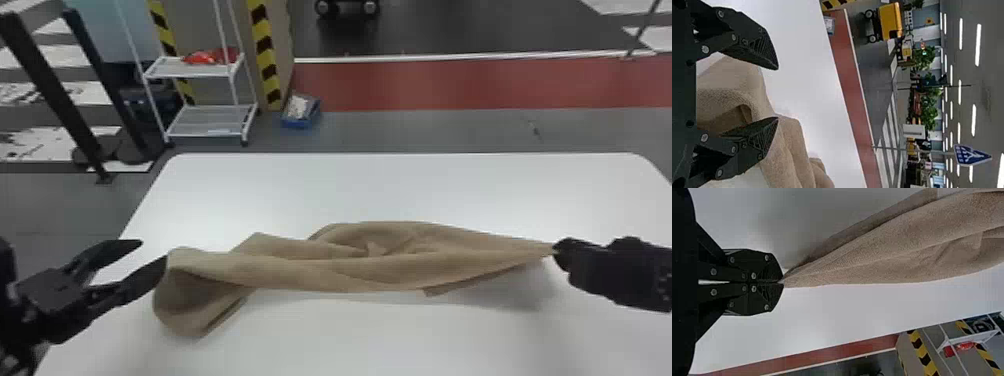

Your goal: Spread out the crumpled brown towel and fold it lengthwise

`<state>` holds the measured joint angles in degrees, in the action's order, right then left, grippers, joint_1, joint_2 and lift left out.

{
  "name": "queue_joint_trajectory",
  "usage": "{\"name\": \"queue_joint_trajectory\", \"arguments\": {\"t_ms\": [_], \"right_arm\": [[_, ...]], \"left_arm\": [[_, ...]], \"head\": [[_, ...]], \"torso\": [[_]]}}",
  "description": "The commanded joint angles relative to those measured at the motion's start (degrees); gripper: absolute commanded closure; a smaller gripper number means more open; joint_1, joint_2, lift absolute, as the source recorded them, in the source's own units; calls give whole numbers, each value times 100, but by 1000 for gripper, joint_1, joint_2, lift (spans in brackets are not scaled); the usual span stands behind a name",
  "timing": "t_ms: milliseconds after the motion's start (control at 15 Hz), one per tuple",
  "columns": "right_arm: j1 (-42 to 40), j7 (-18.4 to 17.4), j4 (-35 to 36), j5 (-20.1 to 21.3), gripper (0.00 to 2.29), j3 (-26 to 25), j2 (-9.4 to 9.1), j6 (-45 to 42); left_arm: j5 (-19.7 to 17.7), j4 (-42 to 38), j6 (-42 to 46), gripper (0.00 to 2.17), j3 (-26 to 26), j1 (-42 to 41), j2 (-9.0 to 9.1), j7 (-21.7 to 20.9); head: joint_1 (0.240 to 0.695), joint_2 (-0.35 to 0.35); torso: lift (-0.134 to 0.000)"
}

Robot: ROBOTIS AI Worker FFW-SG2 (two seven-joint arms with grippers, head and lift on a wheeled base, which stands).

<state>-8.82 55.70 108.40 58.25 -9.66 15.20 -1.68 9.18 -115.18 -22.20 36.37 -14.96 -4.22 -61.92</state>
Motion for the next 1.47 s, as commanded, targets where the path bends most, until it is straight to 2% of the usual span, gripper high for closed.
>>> {"name": "queue_joint_trajectory", "arguments": {"t_ms": [0,133,267,400,533,667,733,933,1400], "right_arm": [[-190,-16,111,-24,2256,-54,0,-170],[-260,-42,146,-24,2253,-54,-9,-188],[-339,-51,146,-15,2253,-45,-17,-205],[-410,-60,155,38,2253,-62,-26,-205],[-524,-60,225,55,2253,-106,-9,-223],[-577,-68,234,82,2253,-106,-17,-223],[-603,-68,234,99,2253,-98,-17,-223],[-638,-60,243,161,2253,-10,-44,-223],[-629,-60,208,328,2253,69,-123,-223]], "left_arm": [[31,49,132,66,98,-7,-18,49],[-31,66,114,76,-122,29,-9,313],[75,259,-26,134,-526,319,-18,532],[295,523,-1292,151,-772,881,-79,497],[453,699,-2768,151,-1150,1303,-299,444],[470,848,-3823,154,-1396,1567,-492,462],[444,875,-4227,157,-1431,1672,-528,444],[532,1042,-4298,161,-1493,1822,-598,673],[497,1130,-3876,161,-1361,1980,-721,1077]], "head": [[695,98],[695,121],[695,122],[695,95],[695,79],[695,66],[695,58],[695,50],[695,99]], "torso": [[-123],[-123],[-123],[-123],[-123],[-123],[-123],[-123],[-123]]}}
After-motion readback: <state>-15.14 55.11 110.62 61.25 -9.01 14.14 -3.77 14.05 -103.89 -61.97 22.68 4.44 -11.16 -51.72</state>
